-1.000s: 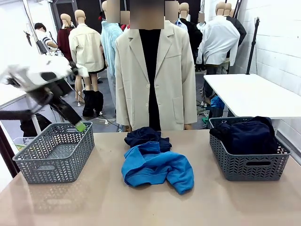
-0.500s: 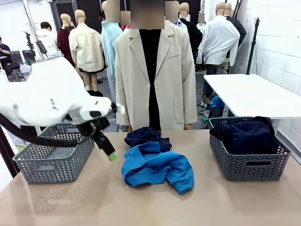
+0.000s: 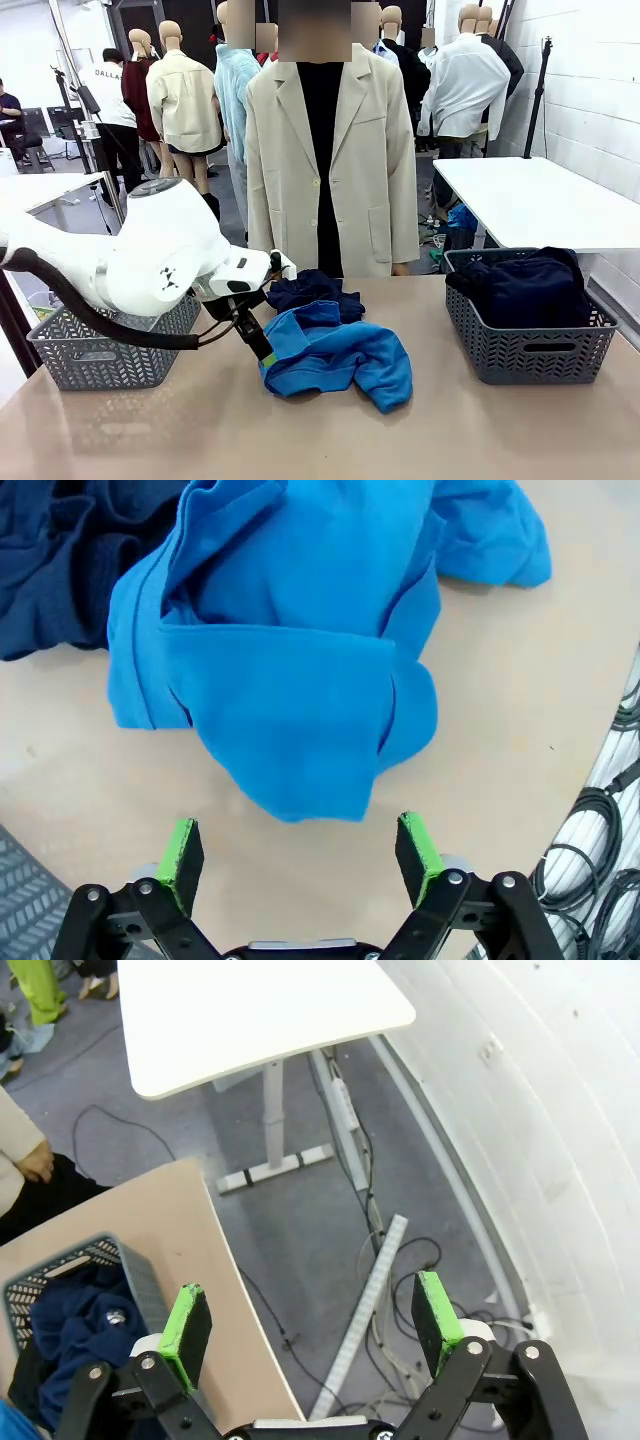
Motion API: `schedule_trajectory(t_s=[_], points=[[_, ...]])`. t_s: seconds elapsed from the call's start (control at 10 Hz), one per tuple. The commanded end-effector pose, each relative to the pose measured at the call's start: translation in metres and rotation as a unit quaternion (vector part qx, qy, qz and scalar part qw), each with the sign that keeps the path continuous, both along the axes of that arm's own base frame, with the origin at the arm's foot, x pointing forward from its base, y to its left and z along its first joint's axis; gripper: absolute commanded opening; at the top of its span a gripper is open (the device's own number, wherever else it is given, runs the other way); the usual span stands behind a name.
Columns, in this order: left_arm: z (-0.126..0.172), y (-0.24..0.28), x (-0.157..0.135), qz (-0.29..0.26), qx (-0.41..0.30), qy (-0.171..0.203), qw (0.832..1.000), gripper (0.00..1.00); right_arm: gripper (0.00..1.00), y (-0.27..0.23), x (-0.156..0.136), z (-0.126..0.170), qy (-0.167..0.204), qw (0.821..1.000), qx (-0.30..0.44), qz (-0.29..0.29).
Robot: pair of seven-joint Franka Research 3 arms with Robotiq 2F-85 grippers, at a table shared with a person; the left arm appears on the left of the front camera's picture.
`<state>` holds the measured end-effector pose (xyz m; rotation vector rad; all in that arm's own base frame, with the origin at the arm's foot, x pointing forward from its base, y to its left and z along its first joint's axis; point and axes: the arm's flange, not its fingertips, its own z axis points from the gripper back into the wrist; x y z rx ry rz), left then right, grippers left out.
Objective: Sort the tops and bottoms.
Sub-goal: Lift clothes from the center of the table with your left hand.
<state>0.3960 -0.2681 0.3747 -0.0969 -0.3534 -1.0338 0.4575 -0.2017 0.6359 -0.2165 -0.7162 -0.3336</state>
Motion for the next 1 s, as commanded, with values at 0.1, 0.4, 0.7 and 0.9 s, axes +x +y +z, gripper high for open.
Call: schedule_trajectory(t_s=[0.1, 0.4, 0.7, 0.9], points=[[-0.014, -0.002, 0.017, -0.008, -0.056, 0.026, 0.998, 1.00, 1.00, 0.001, -0.001, -0.002, 0.004, 1.000, -0.005, 0.004], [-0.033, -0.001, 0.030, 0.003, -0.055, 0.038, 0.998, 1.00, 1.00, 0.001, -0.001, -0.002, 0.004, 1.000, -0.005, 0.004], [-0.049, 0.001, 0.030, 0.004, -0.059, 0.043, 0.997, 1.00, 1.00, 0.001, -0.001, -0.002, 0.004, 1.000, -0.005, 0.004], [-0.051, 0.001, 0.027, -0.013, -0.059, 0.054, 0.997, 0.73, 1.00, 0.001, -0.001, -0.002, 0.004, 1.000, -0.005, 0.004]])
